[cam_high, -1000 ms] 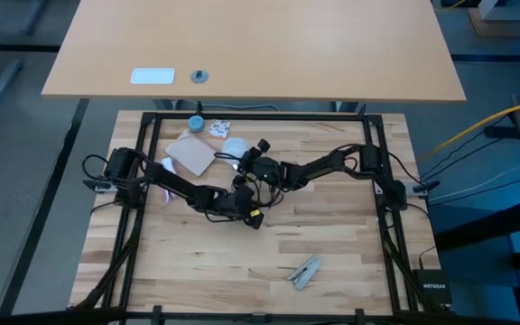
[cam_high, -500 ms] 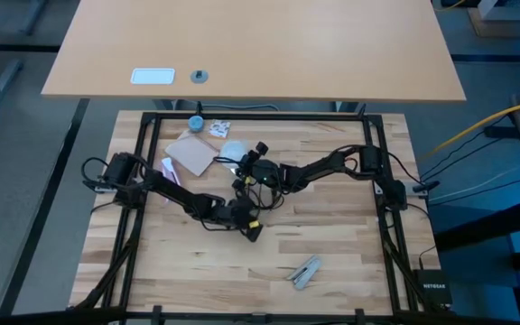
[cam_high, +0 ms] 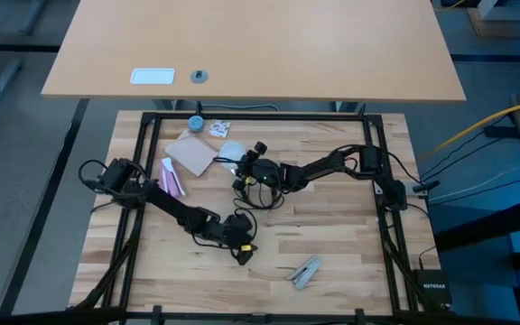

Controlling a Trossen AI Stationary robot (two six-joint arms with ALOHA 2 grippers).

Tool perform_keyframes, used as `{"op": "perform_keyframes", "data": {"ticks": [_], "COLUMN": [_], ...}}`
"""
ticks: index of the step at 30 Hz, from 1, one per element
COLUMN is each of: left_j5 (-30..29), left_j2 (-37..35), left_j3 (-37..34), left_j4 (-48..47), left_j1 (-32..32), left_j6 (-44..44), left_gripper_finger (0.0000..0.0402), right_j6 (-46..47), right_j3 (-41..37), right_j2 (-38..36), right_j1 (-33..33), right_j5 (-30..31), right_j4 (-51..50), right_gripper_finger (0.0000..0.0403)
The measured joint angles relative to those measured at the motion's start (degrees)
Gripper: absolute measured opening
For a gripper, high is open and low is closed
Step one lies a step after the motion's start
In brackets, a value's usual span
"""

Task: Screw lightbulb
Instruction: Remove the lightbulb from the lamp

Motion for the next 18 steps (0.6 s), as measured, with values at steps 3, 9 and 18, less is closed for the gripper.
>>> {"op": "perform_keyframes", "data": {"ticks": [3, 9, 18], "left_j5": [-0.2, -8.0, -18.0], "left_j2": [0.0, -0.2, -6.0], "left_j3": [0.0, 0.1, 0.1], "left_j4": [0.0, 2.5, 0.0], "left_j1": [-0.7, -1.0, 1.4], "left_j6": [-0.1, 3.2, 26.9], "left_gripper_finger": [0.0191, 0.0191, 0.0191], "right_j6": [0.0, 0.0, -0.1], "right_j3": [0.0, 0.0, 0.0], "right_j2": [0.0, 0.0, 0.0], "right_j1": [0.0, -0.1, -0.1], "right_j5": [0.0, -2.7, -7.6], "right_j4": [0.0, 0.1, 0.8], "right_gripper_finger": [0.0166, 0.0166, 0.0166]}}
